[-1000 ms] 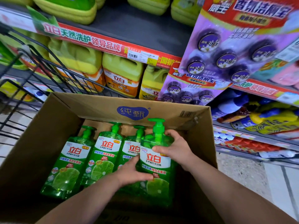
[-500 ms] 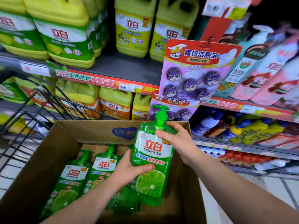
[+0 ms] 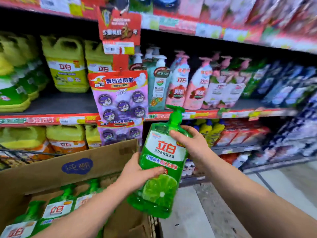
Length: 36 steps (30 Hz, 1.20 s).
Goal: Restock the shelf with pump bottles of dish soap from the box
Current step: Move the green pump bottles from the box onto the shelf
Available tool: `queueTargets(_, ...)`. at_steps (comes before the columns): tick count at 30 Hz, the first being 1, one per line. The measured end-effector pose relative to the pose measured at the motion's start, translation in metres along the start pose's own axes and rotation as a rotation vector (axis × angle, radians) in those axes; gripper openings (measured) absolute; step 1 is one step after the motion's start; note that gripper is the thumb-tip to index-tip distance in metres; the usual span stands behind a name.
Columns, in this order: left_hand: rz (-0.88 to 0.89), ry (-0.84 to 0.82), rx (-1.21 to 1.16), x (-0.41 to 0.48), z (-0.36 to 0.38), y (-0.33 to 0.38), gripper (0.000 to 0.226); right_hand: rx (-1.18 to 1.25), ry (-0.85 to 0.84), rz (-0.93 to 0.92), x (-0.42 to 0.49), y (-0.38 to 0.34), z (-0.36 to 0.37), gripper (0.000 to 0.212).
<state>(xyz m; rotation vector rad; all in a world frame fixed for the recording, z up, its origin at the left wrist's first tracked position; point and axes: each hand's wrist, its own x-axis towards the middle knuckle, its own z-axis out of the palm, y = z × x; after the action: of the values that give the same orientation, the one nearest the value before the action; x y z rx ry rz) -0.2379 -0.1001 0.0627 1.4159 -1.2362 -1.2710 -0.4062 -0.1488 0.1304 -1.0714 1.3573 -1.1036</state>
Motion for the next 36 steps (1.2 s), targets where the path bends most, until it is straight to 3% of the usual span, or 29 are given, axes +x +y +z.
queueTargets(4,0.018,-0.077,-0.053,-0.013,0.084,0.026,0.065,-0.054,0.089,-0.063,-0.023,-0.017,-0.09,0.054)
queueTargets(10,0.059,-0.27,-0.134,-0.034,0.22,0.054,0.053,-0.027,0.224,-0.062,-0.066,-0.025,-0.228,0.058)
queueTargets(14,0.042,-0.347,-0.131,-0.049,0.293,0.063,0.073,-0.027,0.315,-0.035,-0.091,-0.019,-0.302,0.061)
queueTargets(17,0.025,-0.419,-0.122,-0.057,0.335,0.067,0.074,-0.027,0.363,-0.021,-0.105,-0.016,-0.344,0.059)
queueTargets(23,0.01,-0.504,-0.015,-0.052,0.383,0.074,0.095,0.048,0.418,0.004,-0.109,-0.004,-0.397,0.045)
queueTargets(25,0.009,-0.503,0.013,-0.043,0.397,0.076,0.091,0.069,0.446,0.007,-0.103,-0.001,-0.412,0.041)
queueTargets(29,0.011,-0.549,0.01,-0.017,0.433,0.081,0.068,0.066,0.498,0.014,-0.084,-0.001,-0.443,0.051)
queueTargets(33,0.028,-0.592,0.025,0.016,0.474,0.093,0.07,0.047,0.546,0.016,-0.052,-0.01,-0.482,0.049)
queueTargets(36,0.043,-0.645,0.022,0.057,0.505,0.105,0.053,0.035,0.568,0.015,-0.016,-0.021,-0.51,0.053)
